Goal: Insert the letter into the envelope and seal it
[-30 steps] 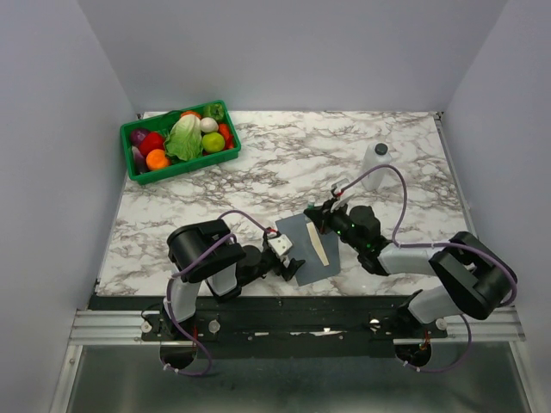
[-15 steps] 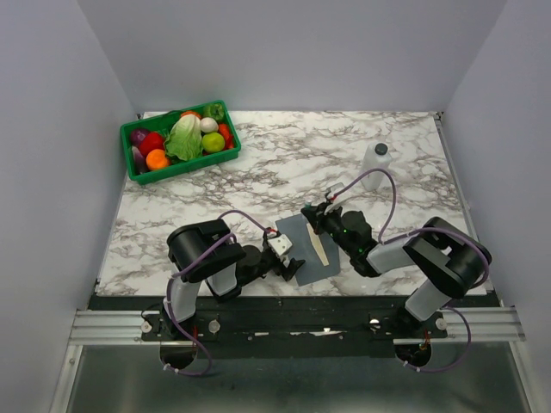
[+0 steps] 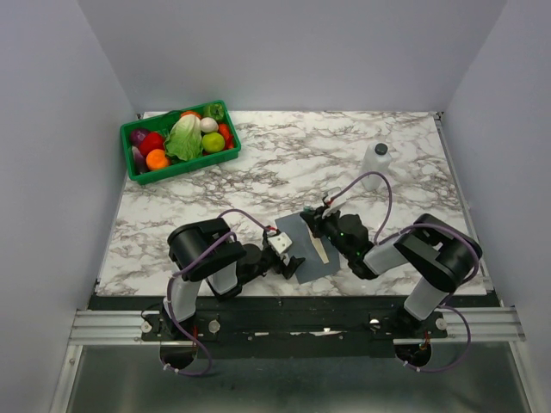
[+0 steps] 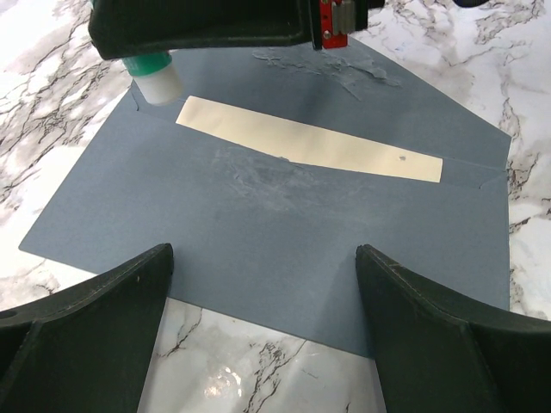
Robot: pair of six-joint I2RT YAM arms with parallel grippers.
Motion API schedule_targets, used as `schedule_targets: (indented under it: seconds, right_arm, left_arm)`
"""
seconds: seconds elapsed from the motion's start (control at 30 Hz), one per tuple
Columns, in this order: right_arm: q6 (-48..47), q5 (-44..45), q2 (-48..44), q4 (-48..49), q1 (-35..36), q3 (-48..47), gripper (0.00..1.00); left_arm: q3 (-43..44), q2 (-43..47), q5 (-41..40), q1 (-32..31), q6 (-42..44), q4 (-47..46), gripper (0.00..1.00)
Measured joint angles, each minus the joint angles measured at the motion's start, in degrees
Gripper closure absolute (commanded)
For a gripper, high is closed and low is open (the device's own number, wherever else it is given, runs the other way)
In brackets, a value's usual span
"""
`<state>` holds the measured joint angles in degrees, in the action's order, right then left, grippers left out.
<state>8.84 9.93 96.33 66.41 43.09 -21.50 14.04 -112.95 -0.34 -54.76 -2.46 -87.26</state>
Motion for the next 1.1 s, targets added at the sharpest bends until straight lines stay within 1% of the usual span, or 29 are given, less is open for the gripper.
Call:
schedule_targets:
  seconds: [0.37,0.77,1.1]
  right_arm:
    - [0.1,1.0,3.4,0.2,0.7,0.0,0.99]
    - [0.1,1.0,5.0,0.4,0.7,0.0,0.99]
    - [-0.1,4.4,7.5,4.2,2.8,0.0,0.99]
  left_arm:
    - [0.4,-0.3,0.3,0.3,-0.1,0.0,0.06]
    - [0.4,-0.3,0.3,0.4,-0.1,0.0,0.06]
    - [0.4,-0.7,0.4,0.4,-0.2,0.0,0.06]
